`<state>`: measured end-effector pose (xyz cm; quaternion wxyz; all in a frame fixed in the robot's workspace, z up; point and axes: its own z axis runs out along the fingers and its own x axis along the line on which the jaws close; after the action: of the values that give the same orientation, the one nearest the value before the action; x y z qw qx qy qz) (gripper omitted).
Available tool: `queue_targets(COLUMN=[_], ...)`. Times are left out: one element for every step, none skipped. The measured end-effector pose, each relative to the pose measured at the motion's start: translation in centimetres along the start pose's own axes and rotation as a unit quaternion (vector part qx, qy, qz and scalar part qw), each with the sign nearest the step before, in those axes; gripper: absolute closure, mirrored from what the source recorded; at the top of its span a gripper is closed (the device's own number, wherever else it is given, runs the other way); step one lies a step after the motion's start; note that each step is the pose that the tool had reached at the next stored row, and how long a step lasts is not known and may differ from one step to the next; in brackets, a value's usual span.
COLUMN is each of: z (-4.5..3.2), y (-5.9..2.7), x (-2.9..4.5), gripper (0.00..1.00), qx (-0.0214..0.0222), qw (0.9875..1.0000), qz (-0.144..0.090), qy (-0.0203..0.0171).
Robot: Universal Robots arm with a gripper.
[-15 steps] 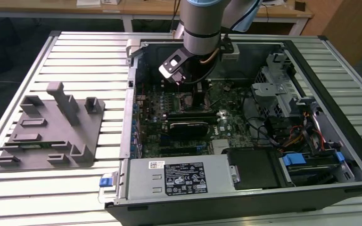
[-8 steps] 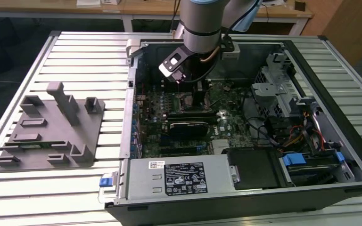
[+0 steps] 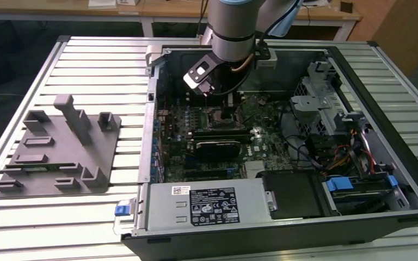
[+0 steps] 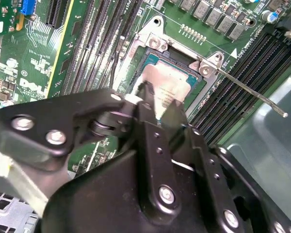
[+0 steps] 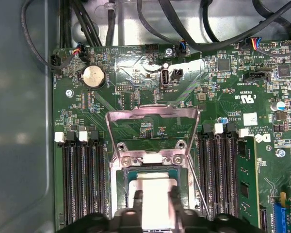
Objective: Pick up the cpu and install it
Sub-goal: 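Place the cpu into insertion slot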
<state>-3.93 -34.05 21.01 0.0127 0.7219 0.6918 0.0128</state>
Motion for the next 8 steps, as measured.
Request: queue_targets(z=[0.0, 0.0, 0.0, -0.01, -0.01, -0.01, -0.01, -0.01], y=[0.0, 0.0, 0.0, 0.0, 0.0, 0.0, 0.0, 0.0], x=[0.0, 0.0, 0.0, 0.0, 0.0, 0.0, 0.0, 0.0], gripper=[0.7, 0.76, 0.76, 0.82, 0.88, 0.88, 0.89, 0.89], qx=[0.0, 0.0, 0.0, 0.0, 0.0, 0.0, 0.0, 0.0], qw=[1.0, 1.0, 1.0, 1.0, 1.0, 1.0, 1.0, 1.0], qz=[0.0, 0.0, 0.0, 0.0, 0.0, 0.0, 0.0, 0.0], qy=[0.0, 0.0, 0.0, 0.0, 0.0, 0.0, 0.0, 0.0])
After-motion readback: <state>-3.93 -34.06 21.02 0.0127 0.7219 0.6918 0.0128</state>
